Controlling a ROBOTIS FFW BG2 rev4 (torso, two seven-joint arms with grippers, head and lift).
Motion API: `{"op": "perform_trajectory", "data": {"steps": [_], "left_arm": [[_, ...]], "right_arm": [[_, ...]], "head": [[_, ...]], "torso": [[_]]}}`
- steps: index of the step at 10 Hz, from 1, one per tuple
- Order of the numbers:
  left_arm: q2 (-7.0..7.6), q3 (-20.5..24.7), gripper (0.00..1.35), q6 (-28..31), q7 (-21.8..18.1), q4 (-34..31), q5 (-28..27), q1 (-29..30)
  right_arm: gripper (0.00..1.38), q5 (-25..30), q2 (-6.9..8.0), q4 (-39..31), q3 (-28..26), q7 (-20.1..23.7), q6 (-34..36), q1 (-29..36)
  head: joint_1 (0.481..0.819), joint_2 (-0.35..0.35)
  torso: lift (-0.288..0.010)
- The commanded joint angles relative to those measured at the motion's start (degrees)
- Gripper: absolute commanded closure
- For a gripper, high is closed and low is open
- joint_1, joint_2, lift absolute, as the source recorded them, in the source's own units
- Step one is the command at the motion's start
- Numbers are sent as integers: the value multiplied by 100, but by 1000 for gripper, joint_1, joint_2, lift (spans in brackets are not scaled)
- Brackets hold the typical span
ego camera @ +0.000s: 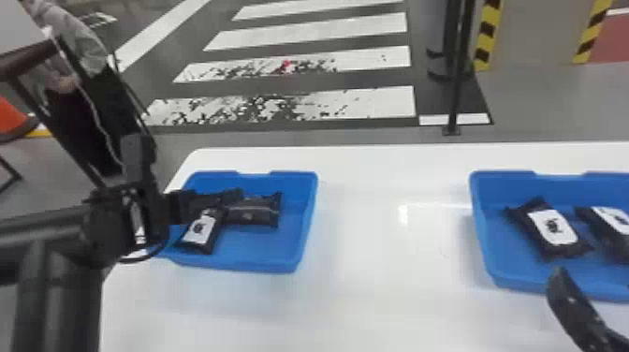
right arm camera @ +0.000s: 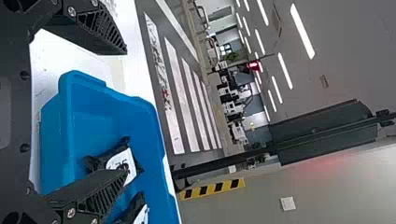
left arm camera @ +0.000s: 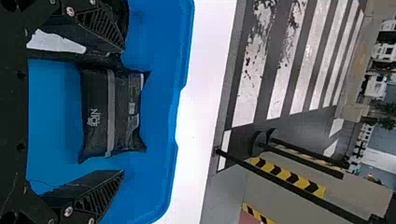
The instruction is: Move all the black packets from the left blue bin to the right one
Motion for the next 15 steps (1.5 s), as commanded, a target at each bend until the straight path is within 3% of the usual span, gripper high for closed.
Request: {"op": "perform_trajectory", "data": {"steps": [1, 2, 4, 8, 10, 11, 12, 13, 15], "left_arm": [[139, -448, 140, -25, -2, 855, 30, -568], [183, -688, 139, -53, -11, 1320, 53, -849], [139, -779, 140, -39, 7, 1741, -221, -1116], [86, -985, 145, -67, 174, 2740, -484, -1595], [77, -1031, 228, -123, 174, 3007, -484, -1665], [86, -1031, 415, -123, 174, 3021, -438, -1665], [86, -1019, 808, -165, 174, 3021, -393, -1637], [86, -997, 1095, -264, 174, 3021, -324, -1566], [104, -1054, 1204, -419, -11, 2937, -290, -1524]], "right_arm": [[130, -18, -16, 1, 0, 0, 41, -6], [130, -40, -16, 1, 0, 9, 83, -6], [130, -98, -25, 1, 0, 27, 139, -6], [130, -178, -51, 1, 0, 44, 181, 8], [130, -212, -60, 1, 0, 44, 195, 22], [130, -223, -51, 1, -11, 53, 209, 36], [130, -235, -60, 1, -11, 53, 237, 50], [131, -257, -60, 15, -11, 53, 251, 50], [131, -269, -51, 1, -11, 62, 280, 50]], "head": [[695, 240], [695, 223], [695, 202], [695, 220], [695, 216], [695, 214], [695, 214], [695, 213], [695, 210]], "torso": [[-185], [-185], [-185], [-185], [-185], [-185], [-185], [-185], [-185]]}}
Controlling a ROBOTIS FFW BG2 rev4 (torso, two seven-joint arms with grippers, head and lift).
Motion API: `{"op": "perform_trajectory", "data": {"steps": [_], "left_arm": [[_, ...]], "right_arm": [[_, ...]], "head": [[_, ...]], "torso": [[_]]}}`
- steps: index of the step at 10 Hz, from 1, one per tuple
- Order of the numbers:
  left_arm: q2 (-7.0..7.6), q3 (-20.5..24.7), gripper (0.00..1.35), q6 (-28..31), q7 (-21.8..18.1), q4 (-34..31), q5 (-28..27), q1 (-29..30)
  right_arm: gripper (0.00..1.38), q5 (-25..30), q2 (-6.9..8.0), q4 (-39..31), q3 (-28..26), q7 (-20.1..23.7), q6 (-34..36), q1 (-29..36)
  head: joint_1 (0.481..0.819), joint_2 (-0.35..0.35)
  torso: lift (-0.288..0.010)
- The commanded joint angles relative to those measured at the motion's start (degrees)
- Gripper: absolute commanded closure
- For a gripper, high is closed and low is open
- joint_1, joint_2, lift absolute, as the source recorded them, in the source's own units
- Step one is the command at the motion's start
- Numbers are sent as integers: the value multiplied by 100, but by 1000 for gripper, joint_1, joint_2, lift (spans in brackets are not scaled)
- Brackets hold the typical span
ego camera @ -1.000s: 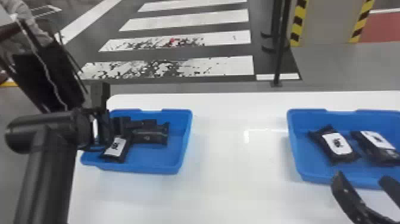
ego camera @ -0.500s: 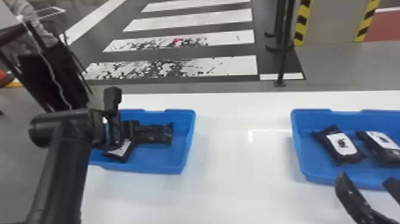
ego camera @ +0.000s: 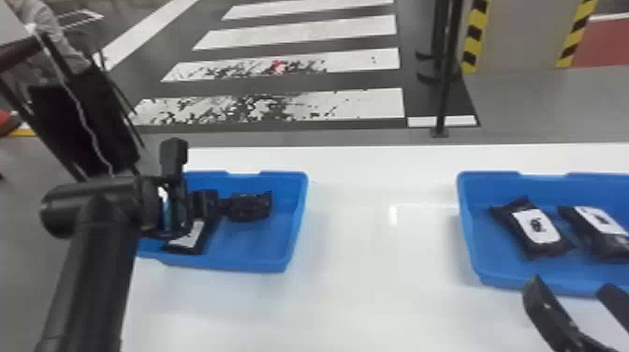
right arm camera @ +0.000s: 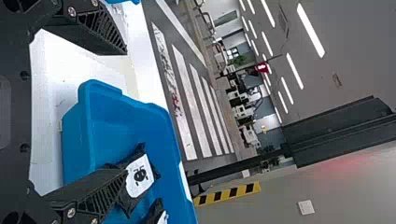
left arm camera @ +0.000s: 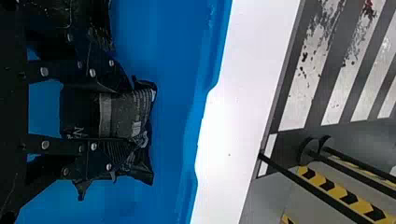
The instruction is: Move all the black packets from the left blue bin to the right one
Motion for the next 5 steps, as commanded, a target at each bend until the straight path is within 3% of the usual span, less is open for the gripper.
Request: {"op": "perform_trajectory", "data": {"steps": [1, 3, 5], "left_arm": [[3, -23, 1204, -40, -47, -560, -19, 201], [3, 205, 1204, 143, -47, -1966, 175, 820], [-15, 365, 1204, 101, -47, -3147, 758, 1565]], "right_arm": [[131, -19, 6, -8, 0, 10, 27, 0], [131, -41, 6, -50, 11, 54, 27, 0], [131, -76, 6, -64, 34, 212, 97, -98]], "head": [[695, 204], [695, 198], [695, 194]], "torso": [[-185], [-185], [-185]]}}
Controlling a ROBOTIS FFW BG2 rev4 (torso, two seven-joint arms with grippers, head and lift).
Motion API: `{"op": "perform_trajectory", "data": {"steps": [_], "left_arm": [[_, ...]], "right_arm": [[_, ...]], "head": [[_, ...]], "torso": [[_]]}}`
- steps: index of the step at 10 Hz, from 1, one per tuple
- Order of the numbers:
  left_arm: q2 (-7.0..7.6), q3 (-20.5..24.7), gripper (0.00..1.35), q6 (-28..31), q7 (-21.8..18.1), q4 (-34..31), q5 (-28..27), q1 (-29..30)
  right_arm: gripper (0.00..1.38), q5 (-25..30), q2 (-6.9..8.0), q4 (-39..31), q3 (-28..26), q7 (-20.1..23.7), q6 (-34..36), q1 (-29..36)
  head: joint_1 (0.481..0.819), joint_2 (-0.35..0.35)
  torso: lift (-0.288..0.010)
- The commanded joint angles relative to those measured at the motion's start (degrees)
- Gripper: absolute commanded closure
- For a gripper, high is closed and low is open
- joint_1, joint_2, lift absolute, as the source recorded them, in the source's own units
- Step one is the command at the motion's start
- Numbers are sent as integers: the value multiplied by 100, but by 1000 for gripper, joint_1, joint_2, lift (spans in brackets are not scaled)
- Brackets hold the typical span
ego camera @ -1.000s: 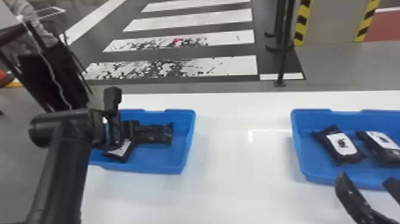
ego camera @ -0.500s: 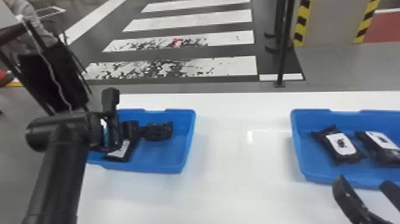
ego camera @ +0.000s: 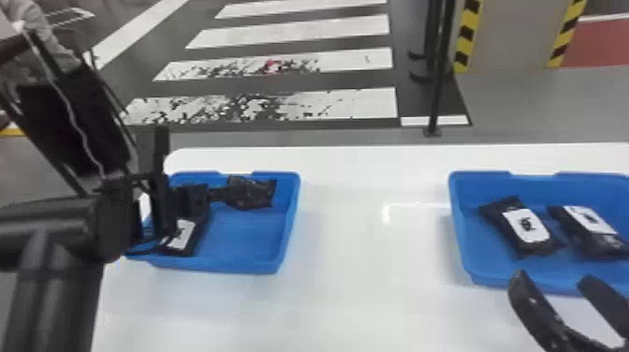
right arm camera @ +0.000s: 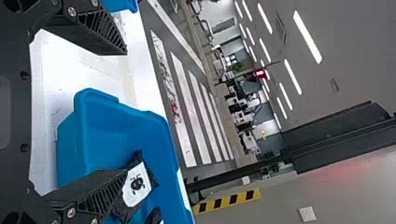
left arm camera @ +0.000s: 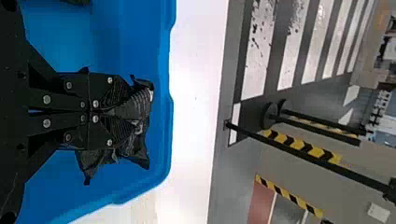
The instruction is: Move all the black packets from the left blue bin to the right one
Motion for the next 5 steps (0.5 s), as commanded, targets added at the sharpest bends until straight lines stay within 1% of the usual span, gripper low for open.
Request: {"op": "perform_trajectory", "data": {"steps": [1, 3, 4, 5], "left_arm": [[-44, 57, 1204, -147, 0, -898, 505, 599], [-273, 46, 1204, -527, -9, -1714, 1054, 1246], [-352, -80, 1204, -766, -44, -1869, 1316, 1428], [-396, -251, 1204, -1033, -44, -1897, 1545, 1527]], "right_arm": [[131, -115, -9, -2, 77, 97, 20, -96], [131, -298, -44, -2, 260, 299, 34, -278], [131, -378, -70, 12, 397, 343, 62, -363], [131, -423, -88, 96, 489, 422, 105, -489]], "head": [[695, 184], [695, 148], [695, 138], [695, 118]], "torso": [[-185], [-185], [-185], [-185]]}}
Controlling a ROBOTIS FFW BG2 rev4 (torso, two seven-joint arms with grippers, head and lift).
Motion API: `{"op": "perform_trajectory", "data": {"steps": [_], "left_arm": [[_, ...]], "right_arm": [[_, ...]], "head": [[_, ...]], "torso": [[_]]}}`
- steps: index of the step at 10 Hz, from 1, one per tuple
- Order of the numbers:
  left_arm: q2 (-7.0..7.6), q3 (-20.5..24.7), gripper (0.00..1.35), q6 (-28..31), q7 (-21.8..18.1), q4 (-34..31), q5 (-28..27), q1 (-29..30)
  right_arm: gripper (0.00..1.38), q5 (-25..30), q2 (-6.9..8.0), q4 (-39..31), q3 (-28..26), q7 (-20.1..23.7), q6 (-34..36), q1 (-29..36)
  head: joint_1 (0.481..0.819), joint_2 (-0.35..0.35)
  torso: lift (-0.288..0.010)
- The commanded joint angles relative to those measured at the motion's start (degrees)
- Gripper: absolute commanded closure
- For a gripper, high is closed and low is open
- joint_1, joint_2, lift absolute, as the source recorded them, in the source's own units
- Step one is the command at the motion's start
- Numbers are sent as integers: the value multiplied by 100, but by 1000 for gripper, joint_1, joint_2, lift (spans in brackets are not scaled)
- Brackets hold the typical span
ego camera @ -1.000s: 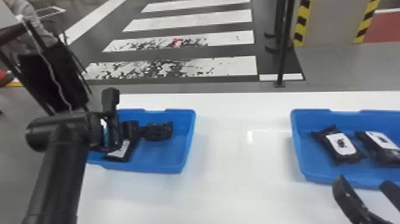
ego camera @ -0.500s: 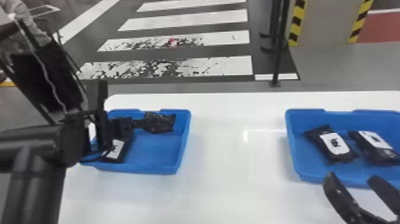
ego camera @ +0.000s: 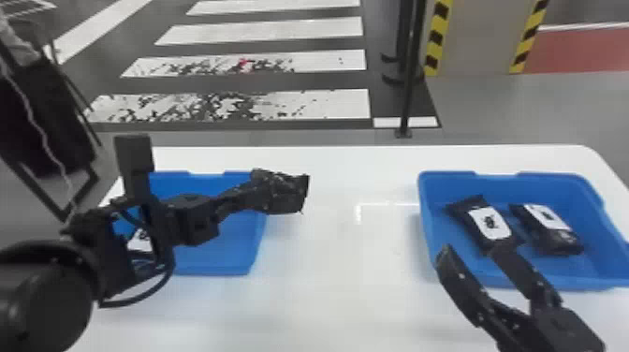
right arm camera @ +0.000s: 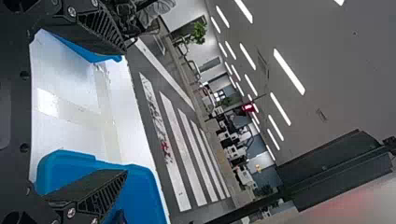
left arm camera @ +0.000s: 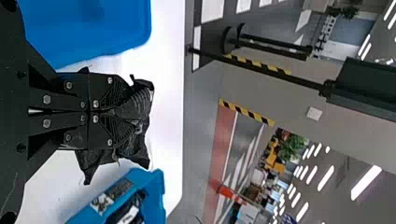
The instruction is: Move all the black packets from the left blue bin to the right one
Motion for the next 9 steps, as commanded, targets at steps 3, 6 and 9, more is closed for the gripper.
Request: {"op": "perform_trajectory", "data": {"steps": [3, 6, 9], "left_arm": [[-31, -768, 1204, -555, -15, -81, 613, 70], [-49, -1225, 1204, -597, -15, -81, 853, 56], [-58, -1614, 1204, -611, -42, -81, 1093, -1]], "right_arm": [[136, -245, -80, 222, 387, 126, 23, -409], [137, -370, -133, 335, 616, 161, 23, -578], [157, -405, -133, 503, 638, 196, 23, -761]], "head": [[695, 64], [695, 17], [695, -20]], "torso": [[-185], [-185], [-185]]}}
